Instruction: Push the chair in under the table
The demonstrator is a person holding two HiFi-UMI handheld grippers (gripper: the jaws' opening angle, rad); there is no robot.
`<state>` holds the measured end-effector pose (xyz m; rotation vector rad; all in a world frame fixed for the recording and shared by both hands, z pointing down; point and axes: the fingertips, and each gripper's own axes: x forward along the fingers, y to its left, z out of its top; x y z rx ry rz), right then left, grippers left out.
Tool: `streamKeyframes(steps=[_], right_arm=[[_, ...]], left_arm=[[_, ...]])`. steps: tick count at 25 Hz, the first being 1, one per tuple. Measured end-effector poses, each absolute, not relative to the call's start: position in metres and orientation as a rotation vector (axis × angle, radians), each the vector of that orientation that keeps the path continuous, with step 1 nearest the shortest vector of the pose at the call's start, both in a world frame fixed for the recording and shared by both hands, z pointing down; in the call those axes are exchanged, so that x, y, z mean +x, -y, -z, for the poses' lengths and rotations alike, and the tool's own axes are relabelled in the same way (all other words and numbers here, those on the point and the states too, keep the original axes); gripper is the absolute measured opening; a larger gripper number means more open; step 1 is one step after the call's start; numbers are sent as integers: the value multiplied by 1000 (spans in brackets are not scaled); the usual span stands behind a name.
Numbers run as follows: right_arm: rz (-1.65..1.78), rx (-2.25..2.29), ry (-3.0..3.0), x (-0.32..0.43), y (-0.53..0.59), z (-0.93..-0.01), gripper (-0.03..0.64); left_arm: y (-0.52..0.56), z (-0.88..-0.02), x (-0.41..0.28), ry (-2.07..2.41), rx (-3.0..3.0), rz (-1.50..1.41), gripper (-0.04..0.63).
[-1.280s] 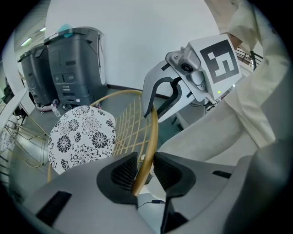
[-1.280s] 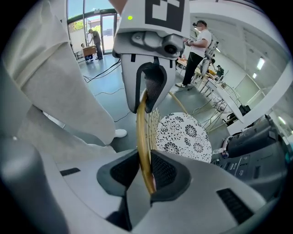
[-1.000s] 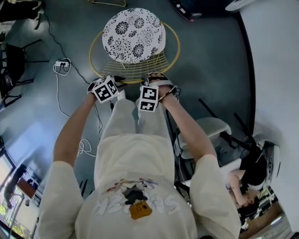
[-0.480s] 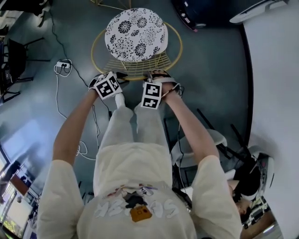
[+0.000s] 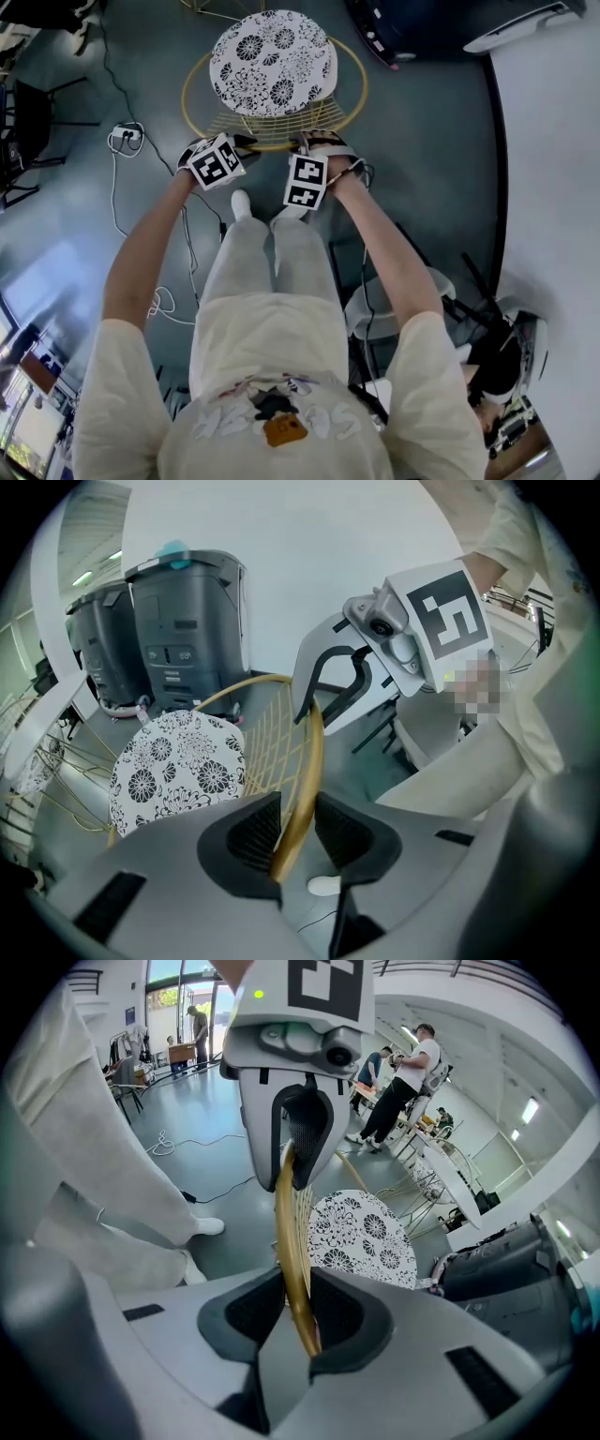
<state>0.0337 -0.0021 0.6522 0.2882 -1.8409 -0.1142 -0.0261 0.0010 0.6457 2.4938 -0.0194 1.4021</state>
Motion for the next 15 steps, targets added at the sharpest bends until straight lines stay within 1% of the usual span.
streamKeyframes(steps=[12,15], right_arm=[[113,306,1805,43,29,-666,81],[119,319,1786,41,24,-669,81]], left_arm=[[27,-655,-16,83,2551,-1388,110],[20,-657,-18,83,2567,-1377,110]])
